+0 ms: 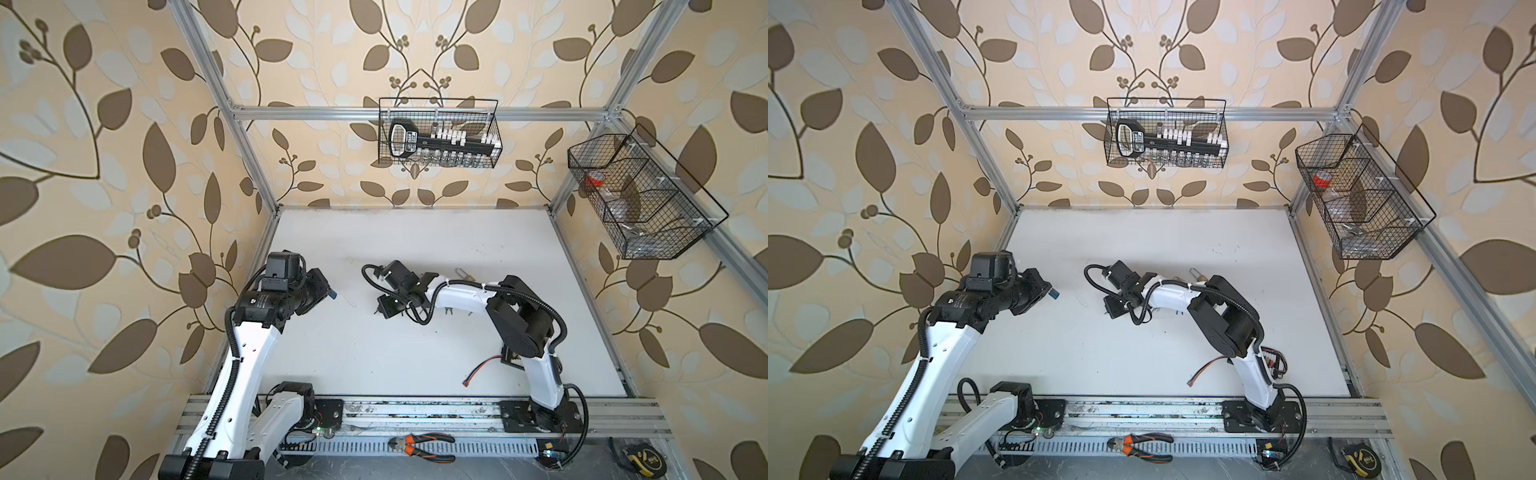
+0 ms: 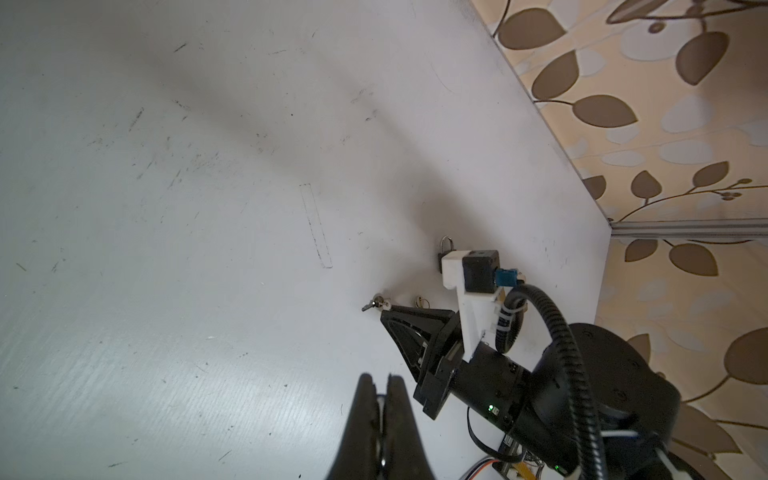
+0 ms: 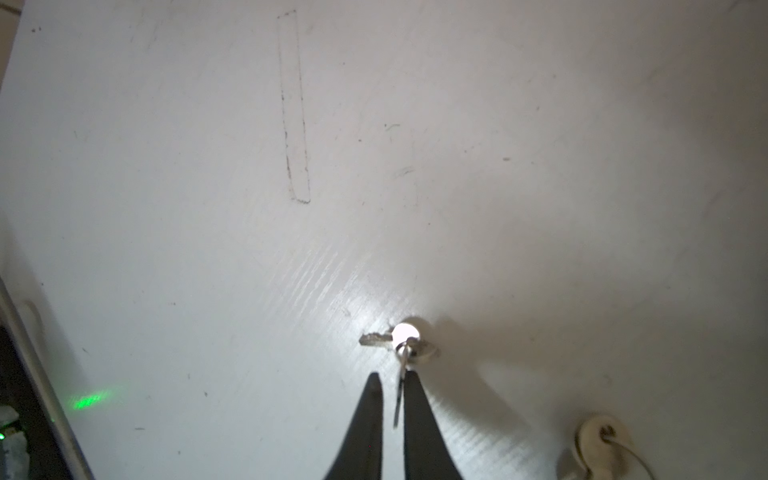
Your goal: Lock with the key
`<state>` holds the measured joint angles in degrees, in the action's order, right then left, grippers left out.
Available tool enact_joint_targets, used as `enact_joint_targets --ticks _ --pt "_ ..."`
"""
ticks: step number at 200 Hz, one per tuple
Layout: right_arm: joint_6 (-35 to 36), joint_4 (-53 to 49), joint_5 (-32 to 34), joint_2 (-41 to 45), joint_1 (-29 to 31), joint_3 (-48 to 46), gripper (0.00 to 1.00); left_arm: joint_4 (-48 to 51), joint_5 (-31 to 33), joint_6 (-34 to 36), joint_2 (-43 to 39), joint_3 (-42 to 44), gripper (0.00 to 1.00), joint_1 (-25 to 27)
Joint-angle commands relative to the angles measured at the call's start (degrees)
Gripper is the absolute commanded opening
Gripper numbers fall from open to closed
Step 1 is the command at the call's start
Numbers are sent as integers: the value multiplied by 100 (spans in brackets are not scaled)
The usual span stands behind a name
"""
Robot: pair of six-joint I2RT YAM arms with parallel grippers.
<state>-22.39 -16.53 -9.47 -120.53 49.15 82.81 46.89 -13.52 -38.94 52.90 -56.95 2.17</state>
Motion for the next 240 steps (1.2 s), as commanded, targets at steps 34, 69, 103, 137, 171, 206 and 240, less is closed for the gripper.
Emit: enact_joint_targets --ticks 34,69,103,137,171,206,240 --pt "147 87 98 829 -175 -137 43 -214 -235 212 -245 -24 0 -30" --pt "392 948 461 2597 -204 -1439 56 -591 -934 364 -266 11 0 -21" --pt "532 2050 616 4106 -204 -2859 68 -1498 -1854 259 -243 212 0 341" --pt "1078 2863 502 5264 -196 -3842 77 -1828 -1174 238 -78 118 0 1740" --pt "1853 2609 -99 6075 -135 -4067 75 -2423 -873 155 143 191 0 2657" --pt "1966 2505 491 6219 329 -3987 70 -2904 -662 211 317 156 0 3247" --pt "1526 2330 479 5918 423 -3670 69 -3027 -319 246 343 55 0 3572"
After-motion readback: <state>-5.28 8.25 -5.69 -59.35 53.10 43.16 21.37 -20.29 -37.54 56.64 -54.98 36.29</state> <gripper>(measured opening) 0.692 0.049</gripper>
